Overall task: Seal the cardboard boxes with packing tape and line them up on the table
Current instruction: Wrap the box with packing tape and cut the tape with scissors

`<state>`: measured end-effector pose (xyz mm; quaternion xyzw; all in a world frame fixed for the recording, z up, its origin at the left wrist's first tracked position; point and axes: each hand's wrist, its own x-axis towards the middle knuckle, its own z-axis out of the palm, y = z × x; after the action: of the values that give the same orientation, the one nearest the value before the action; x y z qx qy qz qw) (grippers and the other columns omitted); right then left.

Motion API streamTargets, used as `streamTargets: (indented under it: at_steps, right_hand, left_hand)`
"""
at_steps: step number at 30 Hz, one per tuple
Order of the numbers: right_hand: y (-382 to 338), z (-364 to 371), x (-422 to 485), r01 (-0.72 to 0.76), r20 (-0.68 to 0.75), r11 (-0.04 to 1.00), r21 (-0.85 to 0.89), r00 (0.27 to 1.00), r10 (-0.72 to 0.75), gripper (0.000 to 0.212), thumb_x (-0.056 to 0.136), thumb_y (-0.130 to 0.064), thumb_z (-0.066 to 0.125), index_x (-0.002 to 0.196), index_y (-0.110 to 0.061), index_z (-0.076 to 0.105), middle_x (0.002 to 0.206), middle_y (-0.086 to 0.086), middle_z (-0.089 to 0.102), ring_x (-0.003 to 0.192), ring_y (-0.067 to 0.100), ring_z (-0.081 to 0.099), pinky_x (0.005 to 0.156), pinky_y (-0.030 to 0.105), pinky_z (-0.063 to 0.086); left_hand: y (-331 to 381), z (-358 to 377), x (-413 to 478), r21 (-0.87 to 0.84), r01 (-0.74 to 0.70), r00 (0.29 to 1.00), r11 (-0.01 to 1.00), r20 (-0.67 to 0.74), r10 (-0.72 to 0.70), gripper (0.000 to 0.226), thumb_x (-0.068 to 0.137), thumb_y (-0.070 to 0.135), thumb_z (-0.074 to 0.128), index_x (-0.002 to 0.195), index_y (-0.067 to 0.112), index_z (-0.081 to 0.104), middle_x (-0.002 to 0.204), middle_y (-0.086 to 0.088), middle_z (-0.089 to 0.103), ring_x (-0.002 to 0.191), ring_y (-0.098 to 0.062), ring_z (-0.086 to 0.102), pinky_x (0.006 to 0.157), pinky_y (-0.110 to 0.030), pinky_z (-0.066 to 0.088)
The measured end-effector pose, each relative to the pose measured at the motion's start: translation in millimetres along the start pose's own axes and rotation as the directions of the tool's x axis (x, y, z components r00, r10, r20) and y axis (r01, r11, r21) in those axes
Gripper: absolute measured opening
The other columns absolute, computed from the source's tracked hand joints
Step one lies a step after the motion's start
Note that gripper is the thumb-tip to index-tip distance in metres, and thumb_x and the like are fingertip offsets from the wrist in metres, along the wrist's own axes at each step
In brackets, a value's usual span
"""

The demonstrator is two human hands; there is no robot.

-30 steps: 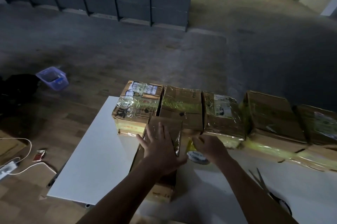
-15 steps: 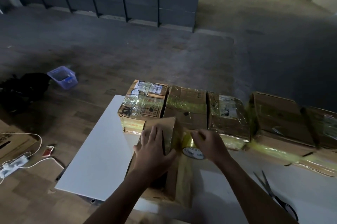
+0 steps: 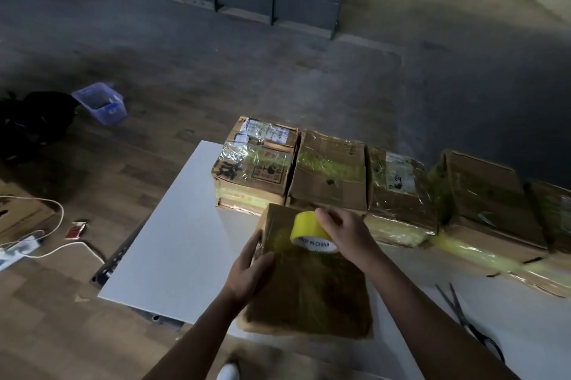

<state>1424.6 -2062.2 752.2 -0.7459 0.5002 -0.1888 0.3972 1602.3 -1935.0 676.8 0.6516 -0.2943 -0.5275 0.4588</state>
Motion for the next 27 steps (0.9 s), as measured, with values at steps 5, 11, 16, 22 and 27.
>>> streamTargets:
  at_steps: [5,11,16,22,27]
  right_hand:
    - [-16,30,7,0.012,0.031,0.971,-0.238,0.999,-0.005,0.044,0.098,-0.044,0.045,0.089,-0.004,0.061,0.087,0.015,0.064,0.085,0.027,0.059,0.045,0.021,0.018]
    - [-5,29,3,-0.035,0.013,0.983,-0.182,0.999,0.038,0.041,0.093,-0.054,0.048,0.092,-0.016,0.064,0.076,-0.005,0.059,0.072,0.010,0.054,0.054,0.006,0.031]
    - [5,34,-4,-0.026,-0.025,0.991,-0.132,0.999,0.023,0.027,0.087,-0.053,0.053,0.074,-0.029,0.055,0.061,-0.014,0.052,0.059,-0.006,0.052,0.057,0.008,0.036]
    - [21,-7,-8,0.048,0.028,0.958,-0.282,0.999,-0.042,0.045,0.093,-0.034,0.058,0.054,-0.025,0.039,0.047,-0.009,0.033,0.041,0.007,0.031,0.045,0.024,0.023]
    - [25,-6,-9,0.024,-0.007,0.904,-0.427,1.000,-0.030,0.047,0.094,-0.040,0.054,0.055,-0.022,0.035,0.049,-0.004,0.035,0.043,0.011,0.033,0.045,0.026,0.023]
  left_hand:
    - [-15,-7,6,0.303,-0.064,0.998,0.951,0.046,0.053,0.058,0.097,0.035,0.045,0.150,0.034,0.022,0.153,0.000,0.035,0.138,-0.019,0.038,0.113,-0.038,0.035]
    - [-16,4,16,0.867,-0.324,0.929,0.379,0.217,0.298,0.070,0.090,0.029,0.024,0.143,0.026,-0.022,0.152,0.007,-0.025,0.142,-0.014,-0.025,0.121,-0.041,-0.005]
    - [-18,2,21,0.925,-0.314,0.926,0.215,0.248,0.286,0.077,0.081,0.038,0.017,0.154,0.014,0.010,0.159,-0.002,0.000,0.147,-0.021,-0.001,0.118,-0.038,0.002]
    - [-19,3,17,0.948,-0.281,0.932,0.146,0.234,0.275,0.067,0.082,0.033,0.034,0.145,0.010,0.039,0.150,-0.009,0.037,0.137,-0.030,0.036,0.107,-0.050,0.028]
    - [-10,19,24,0.964,-0.264,0.932,0.026,0.248,0.264,0.065,0.077,0.040,0.044,0.129,0.004,0.058,0.134,-0.015,0.057,0.126,-0.037,0.050,0.099,-0.058,0.034]
